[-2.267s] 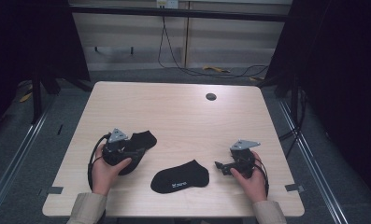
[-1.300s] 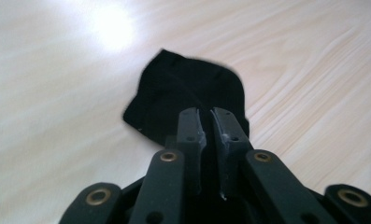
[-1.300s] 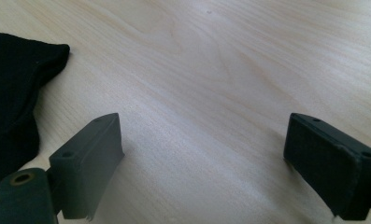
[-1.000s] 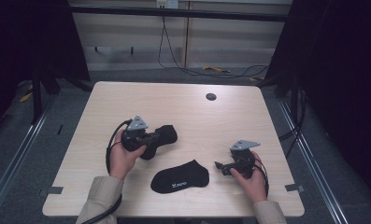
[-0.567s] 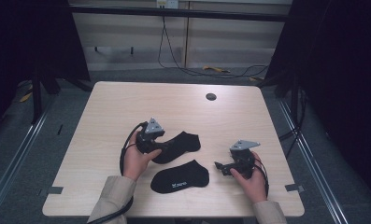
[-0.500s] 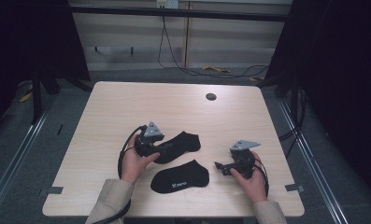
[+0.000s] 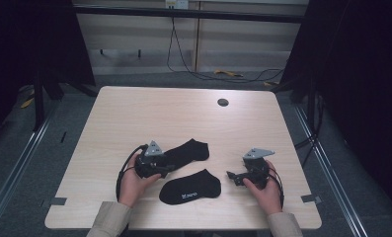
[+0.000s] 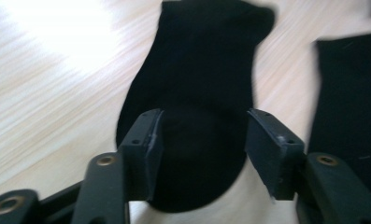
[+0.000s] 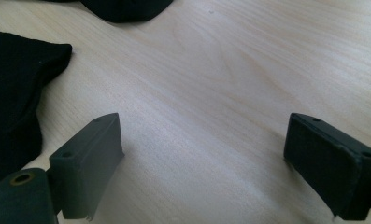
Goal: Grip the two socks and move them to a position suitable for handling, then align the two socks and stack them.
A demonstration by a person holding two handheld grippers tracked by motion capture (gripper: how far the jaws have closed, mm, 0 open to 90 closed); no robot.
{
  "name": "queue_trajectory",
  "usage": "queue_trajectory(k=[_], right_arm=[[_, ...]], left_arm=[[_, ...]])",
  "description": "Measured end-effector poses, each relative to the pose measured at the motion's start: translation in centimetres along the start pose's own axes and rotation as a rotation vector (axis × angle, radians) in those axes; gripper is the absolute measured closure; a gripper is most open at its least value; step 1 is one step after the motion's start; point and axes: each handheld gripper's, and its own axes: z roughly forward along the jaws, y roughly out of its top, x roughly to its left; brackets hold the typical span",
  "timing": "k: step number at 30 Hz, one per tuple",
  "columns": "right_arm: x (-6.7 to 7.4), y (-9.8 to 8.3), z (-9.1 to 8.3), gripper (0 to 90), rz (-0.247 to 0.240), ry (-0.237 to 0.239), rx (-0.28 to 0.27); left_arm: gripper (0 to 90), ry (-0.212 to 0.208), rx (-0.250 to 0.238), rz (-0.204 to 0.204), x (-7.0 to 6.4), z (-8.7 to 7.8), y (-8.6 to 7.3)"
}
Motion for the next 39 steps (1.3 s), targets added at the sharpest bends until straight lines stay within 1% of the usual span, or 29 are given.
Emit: queue_trajectory(k=[3,4,7,9,10,15,16,18,23,26,29,30,33,34,35,36,39], right_arm=[[0.0,0.0,0.0,10.8,-0.002,0.000,-0.001],[0.0,0.0,0.0,10.8,0.000,0.000,0.000],[0.0,0.0,0.0,10.8,-0.002,0.000,-0.001],[0.0,0.0,0.0,10.8,0.000,0.000,0.000],[0.0,0.0,0.0,10.8,-0.002,0.000,-0.001],[0.0,0.0,0.0,10.7,0.000,0.001,-0.001],[0.0,0.0,0.0,10.8,-0.002,-0.001,-0.001],[0.0,0.0,0.0,10.8,0.001,-0.002,0.000],[0.1,0.0,0.0,10.9,0.008,-0.004,0.000],[0.1,-0.1,-0.1,10.9,0.007,-0.009,-0.001],[0.1,-0.1,-0.1,10.9,0.010,-0.009,-0.001],[0.1,-0.1,-0.1,10.9,0.010,-0.010,-0.001],[0.1,-0.1,-0.1,10.9,0.010,-0.010,-0.001],[0.1,-0.1,-0.1,10.9,0.010,-0.010,-0.001],[0.1,-0.1,-0.1,10.9,0.010,-0.009,-0.001],[0.1,-0.1,-0.1,11.0,0.010,-0.010,-0.001],[0.1,-0.1,-0.1,11.2,0.011,-0.010,-0.001]], left_arm=[[37.9,-0.002,0.011,0.002,-0.3,-0.3,-0.3],[35.5,-0.024,0.024,-0.004,-0.7,-0.6,-0.8],[31.2,-0.030,0.030,-0.010,-0.9,-1.3,-1.5],[29.9,-0.022,0.028,-0.027,-1.0,-1.8,-1.8],[29.0,-0.021,0.027,-0.022,-1.0,-2.0,-2.0],[27.5,-0.008,0.023,-0.009,-1.0,-2.7,-2.6],[27.4,-0.015,0.026,-0.013,-1.2,-2.9,-2.7],[27.4,-0.014,0.023,-0.012,-1.3,-2.9,-2.8],[27.2,-0.027,0.017,-0.012,-1.2,-2.8,-2.8],[26.9,-0.025,0.013,-0.006,-1.5,-2.9,-2.7],[26.8,-0.038,0.006,0.008,-1.9,-3.2,-2.7],[26.8,-0.041,0.003,0.005,-2.0,-3.3,-2.8],[26.8,-0.038,0.015,0.015,-2.1,-3.5,-2.9],[26.8,-0.042,0.007,0.002,-2.2,-3.5,-3.0],[26.8,-0.043,0.005,0.000,-2.2,-3.5,-3.0],[26.8,-0.045,0.013,0.002,-2.3,-3.5,-3.0],[26.9,-0.051,0.012,0.005,-2.6,-3.6,-3.2]])
